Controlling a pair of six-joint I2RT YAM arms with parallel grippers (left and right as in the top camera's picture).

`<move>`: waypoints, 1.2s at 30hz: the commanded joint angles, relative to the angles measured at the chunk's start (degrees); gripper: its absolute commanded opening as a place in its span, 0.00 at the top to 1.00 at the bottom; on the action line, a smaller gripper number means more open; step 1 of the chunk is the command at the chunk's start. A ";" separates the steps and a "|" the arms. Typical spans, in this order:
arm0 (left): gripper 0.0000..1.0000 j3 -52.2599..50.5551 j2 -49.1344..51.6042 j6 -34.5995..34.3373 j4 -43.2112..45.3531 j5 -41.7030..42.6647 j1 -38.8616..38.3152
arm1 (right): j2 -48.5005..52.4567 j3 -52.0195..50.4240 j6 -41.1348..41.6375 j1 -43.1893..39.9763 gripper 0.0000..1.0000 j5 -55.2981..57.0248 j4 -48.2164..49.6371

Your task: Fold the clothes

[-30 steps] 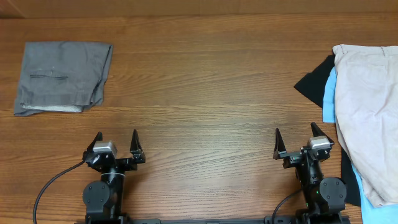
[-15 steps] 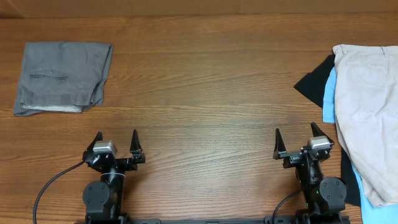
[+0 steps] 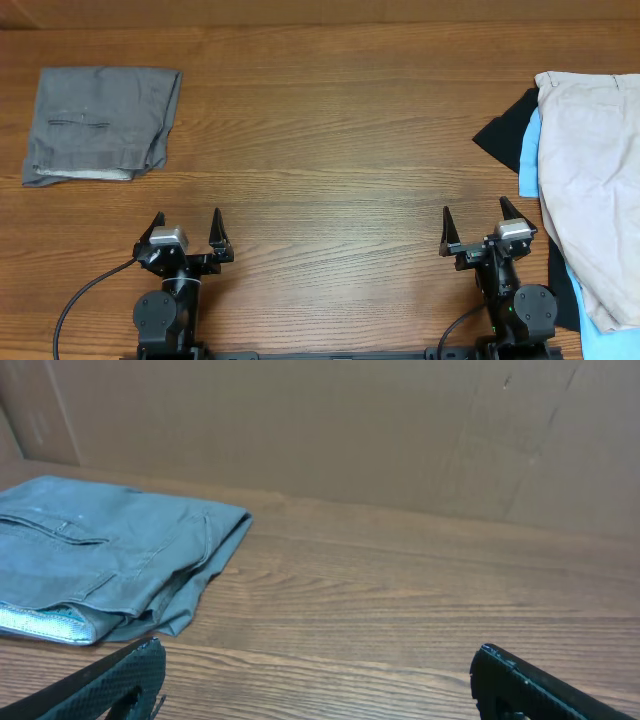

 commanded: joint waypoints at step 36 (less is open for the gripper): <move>0.00 -0.39 -0.61 1.11 0.20 -0.76 -0.28 | 0.87 22.91 15.78 -0.11 0.00 -4.31 -15.93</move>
